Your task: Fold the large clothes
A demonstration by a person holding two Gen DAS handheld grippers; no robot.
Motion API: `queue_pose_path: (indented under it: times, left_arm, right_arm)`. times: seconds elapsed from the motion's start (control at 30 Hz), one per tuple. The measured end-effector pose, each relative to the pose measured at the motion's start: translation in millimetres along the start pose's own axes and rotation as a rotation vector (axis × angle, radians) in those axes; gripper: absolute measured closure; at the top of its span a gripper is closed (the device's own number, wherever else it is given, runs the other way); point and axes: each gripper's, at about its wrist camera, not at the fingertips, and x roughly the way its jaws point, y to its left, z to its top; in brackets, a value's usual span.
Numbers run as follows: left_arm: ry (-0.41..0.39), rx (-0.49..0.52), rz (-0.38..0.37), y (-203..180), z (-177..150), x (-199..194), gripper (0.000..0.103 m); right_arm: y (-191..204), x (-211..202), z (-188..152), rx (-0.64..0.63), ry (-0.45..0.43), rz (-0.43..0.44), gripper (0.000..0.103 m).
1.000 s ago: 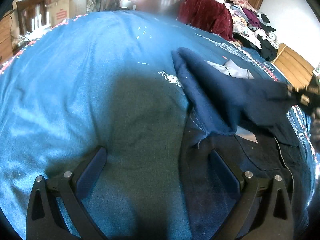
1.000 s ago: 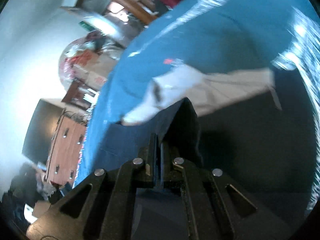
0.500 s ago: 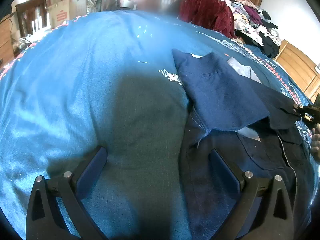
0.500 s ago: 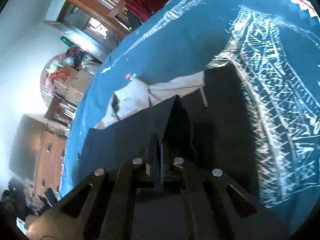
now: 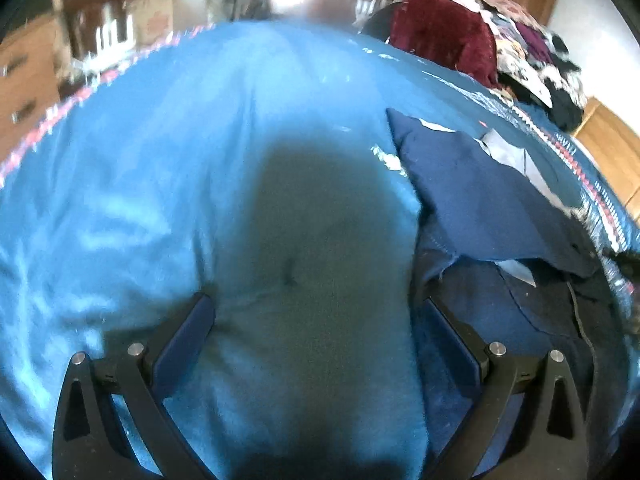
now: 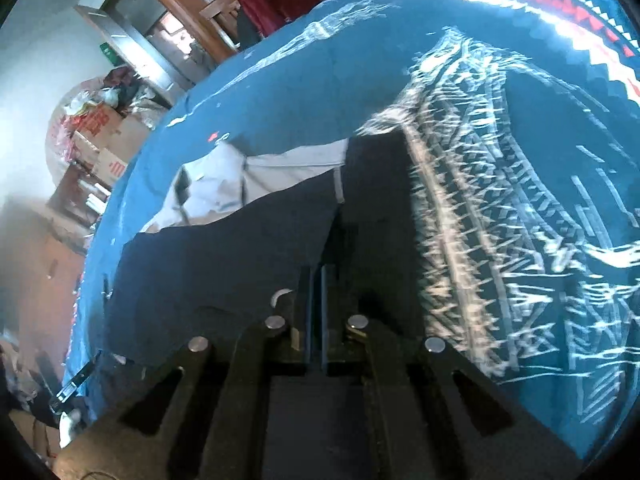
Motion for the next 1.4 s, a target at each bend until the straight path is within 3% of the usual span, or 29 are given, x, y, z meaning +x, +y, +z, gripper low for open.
queue_pose_path:
  times: [0.1,0.17,0.27,0.37,0.47,0.53,0.57,0.67,0.77,0.83,0.93,0.97,1.03,1.1,1.27,1.4]
  left_arm:
    - [0.029,0.051,0.071,-10.6,-1.7,8.2,0.000]
    - [0.034,0.087,0.119,-17.9,-4.2,11.9,0.000]
    - [0.027,0.073,0.110,-15.1,-5.7,12.0,0.000]
    - [0.017,0.054,0.093,-11.9,-6.1,9.3,0.000]
    - [0.022,0.062,0.104,-14.0,-7.0,9.4,0.000]
    - [0.023,0.061,0.099,-14.0,-5.9,8.9,0.000]
    - [0.024,0.062,0.096,-14.3,-5.7,9.0,0.000]
    - [0.027,0.060,0.085,-12.7,-5.5,7.8,0.000]
    - [0.027,0.057,0.073,-12.0,-5.6,5.3,0.000]
    - [0.036,0.054,0.066,-11.2,-5.8,2.6,0.000]
    - [0.065,0.053,0.052,-10.1,-11.5,-6.8,0.000]
    - [0.077,0.058,0.050,-9.3,-14.6,-10.3,0.000]
    - [0.097,0.078,0.046,-8.9,-25.6,-22.1,0.000]
    - [0.109,0.089,0.034,-7.8,-38.4,-35.2,0.000]
    - [0.119,0.129,0.029,-10.2,-69.9,-62.0,0.000]
    - [0.156,0.117,-0.031,-14.3,-95.0,-89.1,0.000]
  right_arm:
    - [11.2,-9.3,3.0,0.032,-0.067,0.014,0.097]
    - [45.7,6.7,1.5,0.039,-0.047,0.140,0.097]
    - [153.6,64.1,-20.0,-0.101,0.115,0.378,0.097]
    - [244.8,119.8,-47.9,-0.224,0.271,0.502,0.096]
    - [291.8,158.4,-65.7,-0.283,0.374,0.544,0.094]
    - [300.5,185.0,-76.5,-0.332,0.441,0.482,0.093]
    - [297.0,193.7,-79.1,-0.332,0.466,0.459,0.103]
    - [280.7,187.4,-73.1,-0.280,0.462,0.480,0.102]
    - [267.4,173.5,-65.3,-0.298,0.392,0.477,0.085]
    - [251.3,187.2,-60.3,-0.289,0.407,0.424,0.102]
    - [229.4,176.1,-55.0,-0.249,0.414,0.394,0.103]
    - [225.4,159.6,-54.2,-0.277,0.392,0.373,0.099]
    - [207.0,117.4,-55.3,-0.296,0.355,0.385,0.082]
    - [171.6,64.0,-60.5,-0.298,0.313,0.374,0.057]
    - [50.5,-70.1,-109.6,-0.174,0.249,0.207,0.053]
    - [-30.1,-145.2,-176.8,-0.072,0.291,0.093,0.052]
